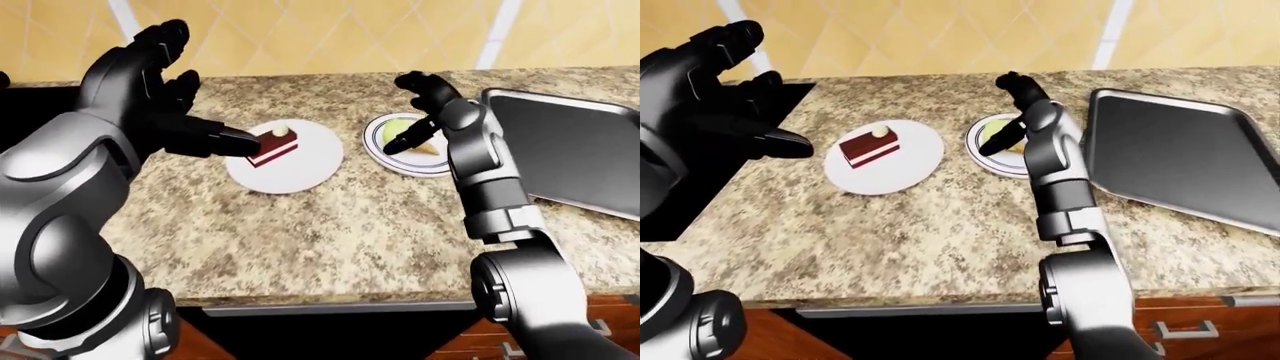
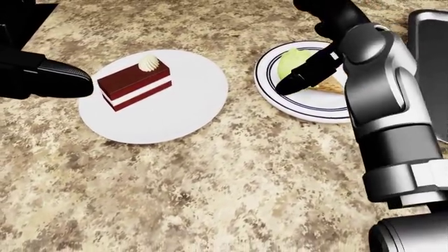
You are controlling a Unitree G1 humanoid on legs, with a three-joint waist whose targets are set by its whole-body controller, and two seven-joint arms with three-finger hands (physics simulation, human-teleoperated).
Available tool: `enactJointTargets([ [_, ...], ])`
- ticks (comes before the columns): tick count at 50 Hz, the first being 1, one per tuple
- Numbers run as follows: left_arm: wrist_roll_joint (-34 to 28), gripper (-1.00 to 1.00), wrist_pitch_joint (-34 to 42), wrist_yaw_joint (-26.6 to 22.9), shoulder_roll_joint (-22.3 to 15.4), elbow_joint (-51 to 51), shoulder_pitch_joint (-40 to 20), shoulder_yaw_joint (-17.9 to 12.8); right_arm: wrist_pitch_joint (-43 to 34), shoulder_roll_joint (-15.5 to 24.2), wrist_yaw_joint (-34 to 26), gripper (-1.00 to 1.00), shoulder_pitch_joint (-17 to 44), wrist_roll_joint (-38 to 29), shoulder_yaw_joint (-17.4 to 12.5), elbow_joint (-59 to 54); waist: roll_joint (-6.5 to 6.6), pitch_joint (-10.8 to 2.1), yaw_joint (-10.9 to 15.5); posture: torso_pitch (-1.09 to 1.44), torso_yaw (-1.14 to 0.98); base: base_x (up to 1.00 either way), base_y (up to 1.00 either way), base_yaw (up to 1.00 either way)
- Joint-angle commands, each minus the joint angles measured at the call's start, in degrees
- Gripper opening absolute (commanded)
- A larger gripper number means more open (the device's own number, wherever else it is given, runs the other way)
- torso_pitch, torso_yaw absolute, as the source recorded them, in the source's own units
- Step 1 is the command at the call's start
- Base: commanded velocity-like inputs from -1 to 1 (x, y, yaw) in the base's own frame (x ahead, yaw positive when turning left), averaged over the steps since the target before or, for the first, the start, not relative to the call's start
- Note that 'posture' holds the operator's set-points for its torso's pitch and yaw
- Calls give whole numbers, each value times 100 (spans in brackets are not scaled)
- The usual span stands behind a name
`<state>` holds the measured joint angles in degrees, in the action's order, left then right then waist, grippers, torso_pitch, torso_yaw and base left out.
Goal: Move the dessert items from the plate to the tray.
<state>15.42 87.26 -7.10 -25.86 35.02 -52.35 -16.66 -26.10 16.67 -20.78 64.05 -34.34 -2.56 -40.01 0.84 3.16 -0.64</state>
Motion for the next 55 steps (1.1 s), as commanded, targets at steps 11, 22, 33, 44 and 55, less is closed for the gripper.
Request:
enactJointTargets([
  [11,4,100,-288,24,-93,54,-32,-49,507,107,441,40,174,-93,-47,-471,10,-184,17,0,0,0,0,0],
  [22,-7,100,-444,-5,-121,0,93,-37,905,109,896,11,360,-103,12,-1355,7,-213,22,0,0,0,0,0],
  [33,-6,100,-497,-19,-129,8,145,-26,1065,252,1138,-59,119,-396,29,-1175,-21,-238,63,0,0,0,0,0],
  [44,-616,100,-856,-381,-459,-532,-432,935,159,537,-122,-100,-33,-375,-222,1138,-58,-205,97,0,0,0,0,0],
  [55,-3620,100,-3255,-1847,199,-2638,-515,1941,-250,621,-534,-100,-34,-321,-303,2089,-134,-217,96,0,0,0,0,0],
])
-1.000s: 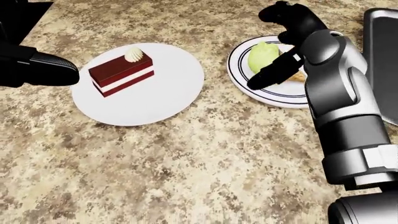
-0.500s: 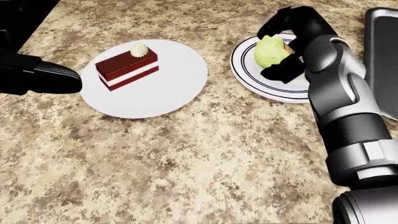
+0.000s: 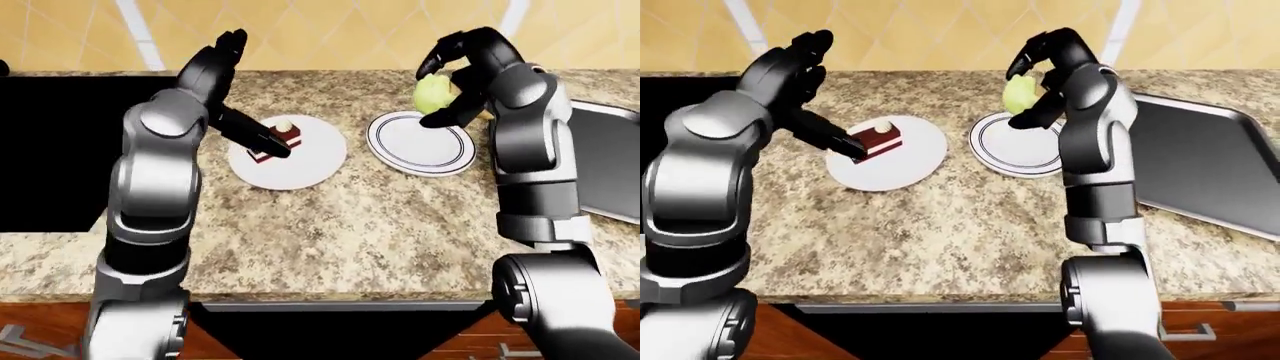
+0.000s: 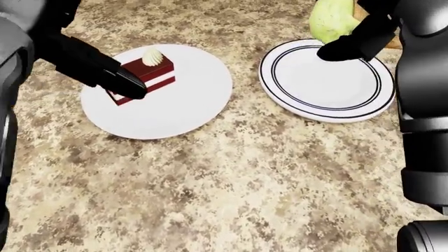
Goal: Move the dessert items from the plate to the tray.
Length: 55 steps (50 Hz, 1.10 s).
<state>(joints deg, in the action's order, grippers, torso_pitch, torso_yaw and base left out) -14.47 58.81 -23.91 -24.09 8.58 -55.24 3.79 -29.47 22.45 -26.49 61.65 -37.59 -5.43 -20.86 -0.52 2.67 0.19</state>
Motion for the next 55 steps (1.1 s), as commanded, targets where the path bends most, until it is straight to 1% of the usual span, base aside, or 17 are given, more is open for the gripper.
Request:
enactJointTargets([
  [1,-885,100,-506,-238,160,-214,-293,-133,83,43,32,-100,202,10,-24,192,-9,-177,12,0,0,0,0,0],
  [3,-1347,100,-802,-343,372,-596,-361,-175,56,55,6,-100,193,8,-30,249,-30,-186,11,0,0,0,0,0],
  [4,-1623,100,-911,-460,435,-713,-322,-86,21,56,-21,-100,175,3,-31,307,-38,-188,12,0,0,0,0,0],
  [5,-1813,100,-987,-497,569,-784,-307,-146,14,57,-24,-100,169,-1,-31,321,-43,-190,12,0,0,0,0,0],
  [7,-2128,100,-1055,-573,819,-1070,-391,-177,8,63,-37,-100,168,-9,-26,335,-56,-188,11,0,0,0,0,0],
  [10,-2499,100,-1152,-684,1030,-1429,-513,-213,-35,90,-94,-100,151,-24,-42,407,-73,-191,20,0,0,0,0,0],
  [13,-2600,100,-1331,-580,1262,-1813,-637,-328,-50,130,-127,-100,58,-16,-70,463,-96,-185,24,0,0,0,0,0],
  [16,-2570,100,-1643,-297,1412,-2334,-710,-366,-39,125,-138,-100,29,-11,-67,466,-118,-186,23,0,0,0,0,0],
  [19,-2505,100,-1899,-45,1483,-2851,-778,-400,7,153,-130,-100,-54,21,-108,444,-128,-200,23,0,0,0,0,0],
  [23,-2398,100,-2112,121,1557,-3217,-828,-398,-16,169,-141,-100,-92,41,-114,486,-135,-217,21,0,0,0,0,0],
  [24,-2383,98,-2136,157,1566,-3264,-830,-394,23,166,-114,-100,-106,51,-112,445,-135,-219,21,0,0,0,0,0],
  [25,-2340,90,-2248,269,1572,-3453,-854,-411,37,148,-86,-100,-102,62,-108,415,-134,-218,18,0,0,0,0,0],
  [27,-2301,81,-2327,324,1557,-3580,-857,-401,41,140,-74,-100,-87,67,-96,391,-134,-217,14,0,0,0,0,0],
  [34,-2225,72,-2656,610,1517,-4105,-922,-398,102,117,-12,-100,-124,99,-98,336,-121,-225,4,0,0,0,0,0],
  [45,-2242,55,-2905,779,1502,-4454,-872,-373,174,142,71,-100,-140,161,-106,217,-113,-249,1,0,0,0,0,0],
  [52,-2208,53,-3129,995,1474,-4919,-923,-400,181,149,86,-100,-164,179,-109,221,-107,-264,2,0,0,0,0,0],
  [55,-2219,42,-3152,1035,1469,-4988,-942,-384,181,148,93,-100,-202,186,-113,242,-104,-274,0,0,0,0,0,0],
])
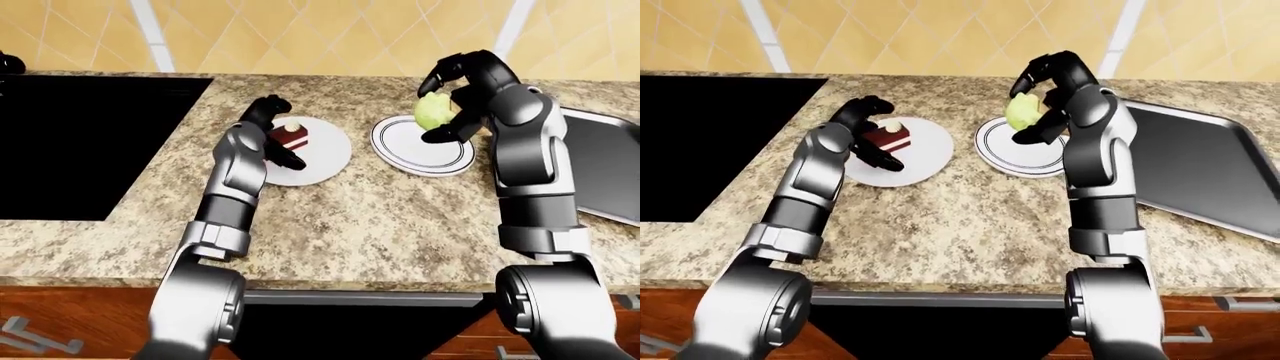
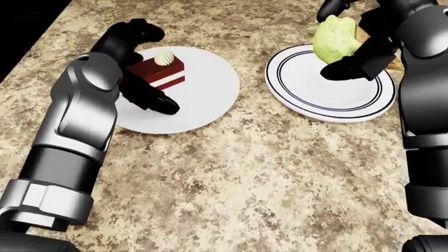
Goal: Move the dessert items from the plate to the tray.
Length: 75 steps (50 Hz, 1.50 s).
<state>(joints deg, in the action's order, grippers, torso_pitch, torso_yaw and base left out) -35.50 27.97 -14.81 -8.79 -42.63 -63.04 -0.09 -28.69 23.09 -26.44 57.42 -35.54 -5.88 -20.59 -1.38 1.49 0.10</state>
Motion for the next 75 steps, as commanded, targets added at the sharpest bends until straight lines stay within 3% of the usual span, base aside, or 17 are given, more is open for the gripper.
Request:
enactJointTargets([
  [1,-127,38,-114,156,-60,75,-156,15,66,87,57,-100,221,-29,-62,262,-18,-159,8,0,0,0,0,0],
  [8,-179,19,-503,474,-116,-678,-402,1,152,76,120,-100,200,-15,-65,166,-18,-168,5,0,0,0,0,0],
  [22,-202,-10,-713,659,-200,-733,-398,-31,45,128,46,-100,171,4,-106,375,7,-217,-18,0,0,0,0,0],
  [25,-226,-36,-697,616,-233,-542,-348,-16,-32,164,-8,-100,195,17,-127,484,11,-225,-20,0,0,0,0,0],
  [32,-305,-73,-553,310,-416,186,-337,-86,-382,424,-354,-100,325,55,-236,999,6,-209,-18,0,0,0,0,0],
  [33,-300,-95,-527,247,-436,392,-352,-107,-458,467,-436,-100,330,58,-253,1116,5,-203,-17,0,0,0,0,0],
  [34,-348,-100,-400,100,-443,630,-315,-80,-515,504,-502,-100,323,61,-265,1196,4,-194,-16,0,0,0,0,0],
  [47,-591,-100,1240,-1700,-561,3314,-536,-172,-1056,846,-1243,-100,230,23,-393,2010,-50,-9,11,0,0,0,0,0],
  [51,-656,-100,1515,-1967,-583,3694,-634,-169,-1130,900,-1306,-100,161,44,-446,2160,44,-207,55,0,0,-33,0,0],
  [62,-715,-100,1575,-2022,-529,3845,-633,-137,-1303,925,-1301,-100,53,182,-496,2369,39,-168,10,0,0,-46,0,0],
  [63,-725,-100,1592,-2038,-522,3865,-635,-135,-1341,927,-1313,-100,54,185,-494,2401,51,-83,13,0,0,-17,-19,0],
  [65,-730,-100,1576,-2029,-506,3867,-615,-138,-1324,943,-1299,-100,35,207,-505,2400,322,-27,20,0,0,-9,-28,0],
  [66,-733,-100,1570,-2022,-501,3868,-604,-140,-1316,947,-1287,-100,31,216,-507,2398,396,74,13,0,0,0,-36,0],
  [67,-739,-100,1571,-2023,-489,3890,-580,-133,-1312,947,-1278,-100,32,229,-508,2393,325,78,98,0,0,0,-47,0],
  [68,-744,-100,1566,-2021,-481,3893,-565,-129,-1303,941,-1260,-100,28,242,-509,2387,377,59,55,0,0,0,-52,0],
  [72,-743,-100,1546,-2016,-473,3887,-564,-137,-1281,934,-1227,-100,-7,274,-509,2402,381,-52,156,0,0,0,-59,0],
  [75,-749,-100,1539,-2018,-473,3890,-549,-137,-1301,943,-1236,-100,-34,283,-502,2444,279,-29,226,0,0,0,-63,0],
])
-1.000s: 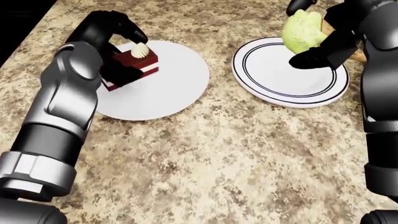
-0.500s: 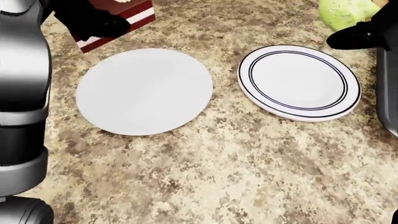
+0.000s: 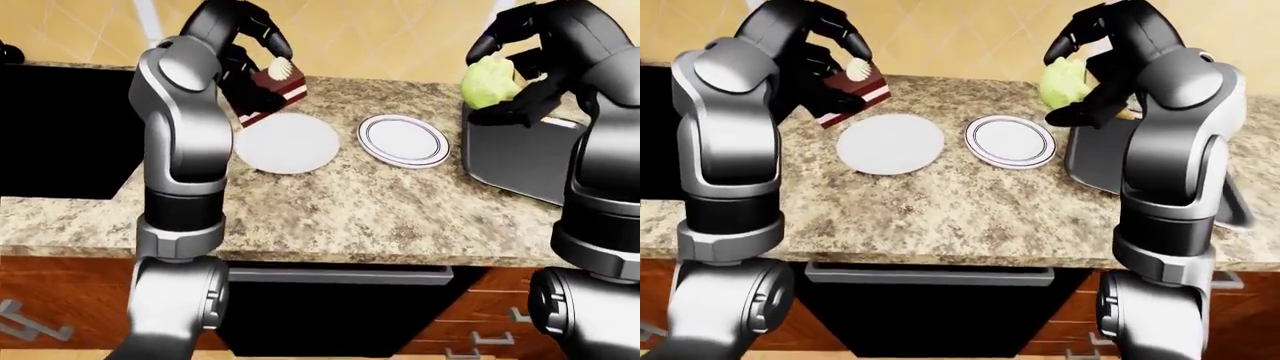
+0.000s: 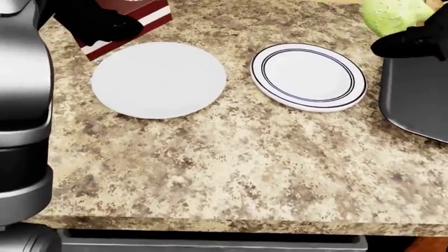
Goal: Move the dessert items from the plate to the tray.
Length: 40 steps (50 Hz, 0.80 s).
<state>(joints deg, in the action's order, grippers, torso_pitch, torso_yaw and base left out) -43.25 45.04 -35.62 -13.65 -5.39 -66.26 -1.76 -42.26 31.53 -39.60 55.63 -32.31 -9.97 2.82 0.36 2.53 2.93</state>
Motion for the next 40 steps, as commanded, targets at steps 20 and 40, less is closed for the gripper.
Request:
enactJointTargets([
  [20,27,-100,-262,163,48,33,-191,27,98,63,183,-100,-38,98,-119,163,-258,-140,-125,0,0,0,-54,0],
  [40,38,-100,-262,151,34,73,-218,27,81,12,252,-100,-148,196,-127,221,79,-223,-235,0,0,0,-33,0],
])
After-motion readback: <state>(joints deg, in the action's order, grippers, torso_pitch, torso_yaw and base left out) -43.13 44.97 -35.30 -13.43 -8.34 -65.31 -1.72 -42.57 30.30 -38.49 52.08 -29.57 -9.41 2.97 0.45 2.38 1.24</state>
